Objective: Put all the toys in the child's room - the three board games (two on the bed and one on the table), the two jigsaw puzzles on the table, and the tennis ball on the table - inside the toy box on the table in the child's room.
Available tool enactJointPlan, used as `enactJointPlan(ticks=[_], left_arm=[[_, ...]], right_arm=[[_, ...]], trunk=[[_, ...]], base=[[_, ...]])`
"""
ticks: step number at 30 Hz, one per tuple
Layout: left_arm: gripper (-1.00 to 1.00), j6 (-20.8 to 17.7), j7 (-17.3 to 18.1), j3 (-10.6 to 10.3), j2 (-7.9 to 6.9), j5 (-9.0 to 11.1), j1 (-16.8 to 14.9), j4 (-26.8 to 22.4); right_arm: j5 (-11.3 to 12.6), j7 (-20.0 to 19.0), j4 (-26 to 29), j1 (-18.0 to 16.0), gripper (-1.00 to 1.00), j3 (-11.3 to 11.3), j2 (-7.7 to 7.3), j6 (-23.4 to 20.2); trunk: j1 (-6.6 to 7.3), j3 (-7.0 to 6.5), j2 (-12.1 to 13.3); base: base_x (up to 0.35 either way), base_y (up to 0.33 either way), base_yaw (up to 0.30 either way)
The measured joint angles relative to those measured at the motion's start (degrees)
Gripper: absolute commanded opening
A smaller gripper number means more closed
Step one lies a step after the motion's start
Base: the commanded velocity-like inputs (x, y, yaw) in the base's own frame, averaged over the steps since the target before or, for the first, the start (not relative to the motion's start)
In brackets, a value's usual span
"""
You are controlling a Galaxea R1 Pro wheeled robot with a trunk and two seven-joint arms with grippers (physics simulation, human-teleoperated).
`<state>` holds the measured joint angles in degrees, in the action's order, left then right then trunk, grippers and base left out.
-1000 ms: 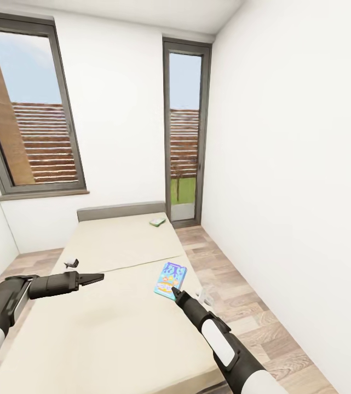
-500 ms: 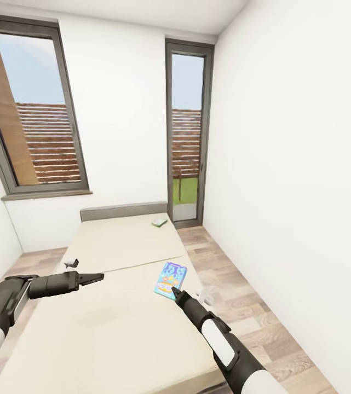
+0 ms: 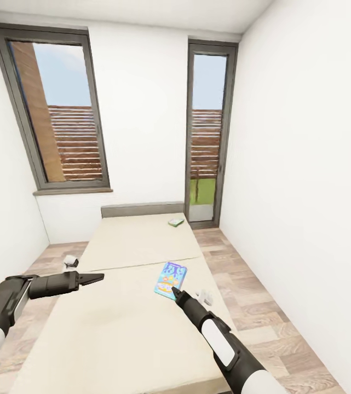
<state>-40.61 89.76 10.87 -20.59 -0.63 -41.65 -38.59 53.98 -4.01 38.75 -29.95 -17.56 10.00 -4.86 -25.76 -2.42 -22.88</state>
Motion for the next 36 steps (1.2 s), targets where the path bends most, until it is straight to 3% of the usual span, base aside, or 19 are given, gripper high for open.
enactJointPlan(ticks=[36], left_arm=[[1.0,0.09,0.0,-0.08,0.12,0.08,0.0,0.0]], right_arm=[[0.07,0.74,-0.01,0.01,-1.0,0.07,0.0,-0.39]], trunk=[[0.0,0.11,0.01]], base=[[-0.033,0.0,0.287]])
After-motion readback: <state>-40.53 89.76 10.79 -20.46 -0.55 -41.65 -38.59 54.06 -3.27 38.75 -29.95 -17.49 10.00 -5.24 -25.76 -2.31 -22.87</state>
